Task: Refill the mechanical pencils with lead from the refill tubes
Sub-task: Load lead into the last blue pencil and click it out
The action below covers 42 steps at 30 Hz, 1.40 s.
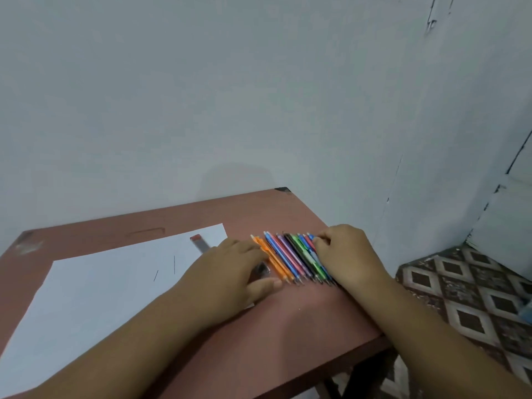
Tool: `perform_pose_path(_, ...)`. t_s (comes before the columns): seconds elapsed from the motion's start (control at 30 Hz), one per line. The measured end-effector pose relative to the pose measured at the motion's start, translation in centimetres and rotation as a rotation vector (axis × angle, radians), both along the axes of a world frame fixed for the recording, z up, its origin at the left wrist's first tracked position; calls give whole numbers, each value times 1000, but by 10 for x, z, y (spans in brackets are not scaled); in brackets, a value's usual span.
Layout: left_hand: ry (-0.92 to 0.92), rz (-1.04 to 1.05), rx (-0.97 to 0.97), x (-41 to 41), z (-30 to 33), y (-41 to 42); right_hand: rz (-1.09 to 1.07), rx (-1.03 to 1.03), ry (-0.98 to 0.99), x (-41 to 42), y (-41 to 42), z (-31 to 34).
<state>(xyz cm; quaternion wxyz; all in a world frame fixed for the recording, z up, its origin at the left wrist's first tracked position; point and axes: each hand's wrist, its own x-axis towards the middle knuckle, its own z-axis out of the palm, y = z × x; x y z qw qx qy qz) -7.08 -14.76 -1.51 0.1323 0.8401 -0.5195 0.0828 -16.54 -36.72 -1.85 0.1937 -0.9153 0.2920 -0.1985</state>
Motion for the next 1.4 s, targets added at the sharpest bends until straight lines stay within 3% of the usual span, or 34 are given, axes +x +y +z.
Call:
perform_pose_path(0.27,27,24,-30,8,-5,6,118,74,-3,-3,21,6)
perform_pose_path(0.53,199,143,-170,43,-12,25,143,-120,185,13,49,2)
perform_pose_path(0.97,89,64,-14,43,-18,21,176,-141,296,33,48,3)
perform_pose_path(1.4,177,48,-152,43,-15,27,184,-209,394,47,43,4)
